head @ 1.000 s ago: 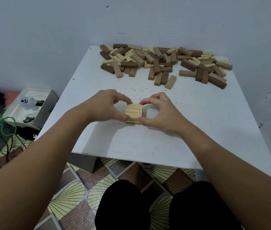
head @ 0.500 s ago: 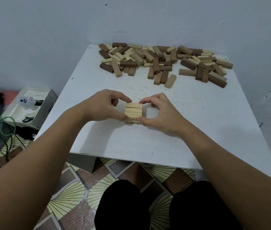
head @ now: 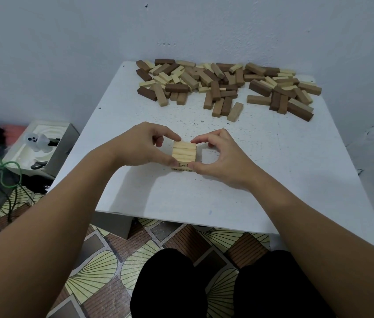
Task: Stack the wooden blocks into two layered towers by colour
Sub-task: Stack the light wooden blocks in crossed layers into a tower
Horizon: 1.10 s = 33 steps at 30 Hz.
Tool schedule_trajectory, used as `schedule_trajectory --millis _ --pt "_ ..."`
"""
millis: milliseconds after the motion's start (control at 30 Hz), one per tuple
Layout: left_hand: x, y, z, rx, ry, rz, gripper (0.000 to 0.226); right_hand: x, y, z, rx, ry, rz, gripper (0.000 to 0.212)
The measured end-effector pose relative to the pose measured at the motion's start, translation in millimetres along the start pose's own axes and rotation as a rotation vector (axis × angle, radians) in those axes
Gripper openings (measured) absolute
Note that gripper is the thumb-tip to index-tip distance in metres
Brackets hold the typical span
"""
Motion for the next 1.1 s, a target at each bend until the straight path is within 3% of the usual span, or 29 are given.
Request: schedule_trajectory --millis 300,367,467,600,667,867,1100 --pt "1.4 -0.7 1.5 0.081 -0.013 0.030 0.065 1.2 0.9 0.8 0.003 0.000 -0.002 0.062" --pt "1.4 -2.8 3.5 0.176 0.010 0.033 0.068 0.9 0.9 1.9 -0.034 0.012 0.000 0.054" --pt "-4.7 -10.3 6.7 0.334 0.097 0.053 0.050 -6.0 -2.2 6.9 -0.125 0.080 0.010 0.036" --pt "-22.8 -26.0 10.0 0.360 0.322 0.143 0.012 -29.7 -12.6 20.7 -0.099 0.206 0.033 0.028" --pt "-34.9 -33.1 11.0 0.345 0.411 0.178 0.007 -46.1 -17.3 26.4 -0.063 0.232 0.040 0.025" --pt "-84.4 -38.1 27.1 0.199 0.580 0.203 0.011 -106.0 -24.0 27.5 0.174 0.197 0.091 0.027" --pt "-138.3 -68.4 36.6 0.004 0.628 0.210 0.038 -169.3 -26.0 27.6 0.418 0.166 0.108 0.036"
Point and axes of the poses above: each hand's wrist, its own x-axis away from the middle knuckle, its own z-axis out of the back of the hand, y = z × x, the point moved 5 cm from there along -x, towards the middle knuckle, and after that the axes turned 14 degrees about -x, right-handed, at the moved point
